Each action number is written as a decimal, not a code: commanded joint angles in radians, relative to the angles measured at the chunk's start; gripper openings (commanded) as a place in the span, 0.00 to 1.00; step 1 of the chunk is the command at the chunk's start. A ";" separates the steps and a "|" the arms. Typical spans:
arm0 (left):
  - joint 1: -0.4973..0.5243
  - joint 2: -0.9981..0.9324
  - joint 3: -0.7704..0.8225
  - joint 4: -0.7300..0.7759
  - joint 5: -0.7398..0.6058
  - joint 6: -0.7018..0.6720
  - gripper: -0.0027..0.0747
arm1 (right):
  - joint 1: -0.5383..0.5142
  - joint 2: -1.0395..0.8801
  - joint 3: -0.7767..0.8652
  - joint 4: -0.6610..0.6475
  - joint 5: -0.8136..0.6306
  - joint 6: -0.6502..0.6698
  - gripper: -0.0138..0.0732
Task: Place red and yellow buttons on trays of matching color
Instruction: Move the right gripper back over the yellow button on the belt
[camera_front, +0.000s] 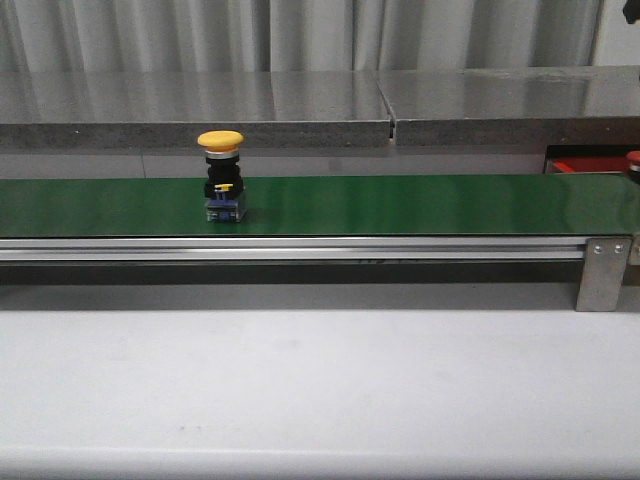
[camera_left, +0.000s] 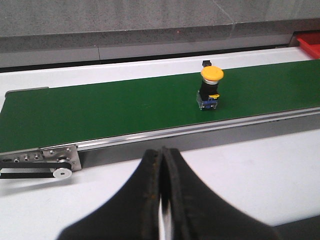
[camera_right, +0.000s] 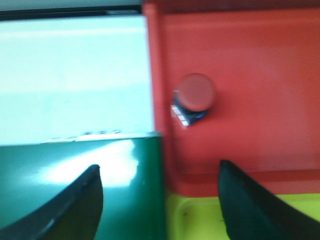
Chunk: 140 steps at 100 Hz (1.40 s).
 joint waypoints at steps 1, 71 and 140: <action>-0.009 0.010 -0.025 -0.022 -0.067 -0.004 0.01 | 0.047 -0.121 0.012 0.001 -0.054 -0.013 0.73; -0.009 0.010 -0.025 -0.022 -0.067 -0.004 0.01 | 0.468 -0.194 0.014 0.019 0.047 -0.077 0.86; -0.009 0.010 -0.025 -0.022 -0.067 -0.004 0.01 | 0.624 0.104 -0.205 0.202 0.149 -0.289 0.86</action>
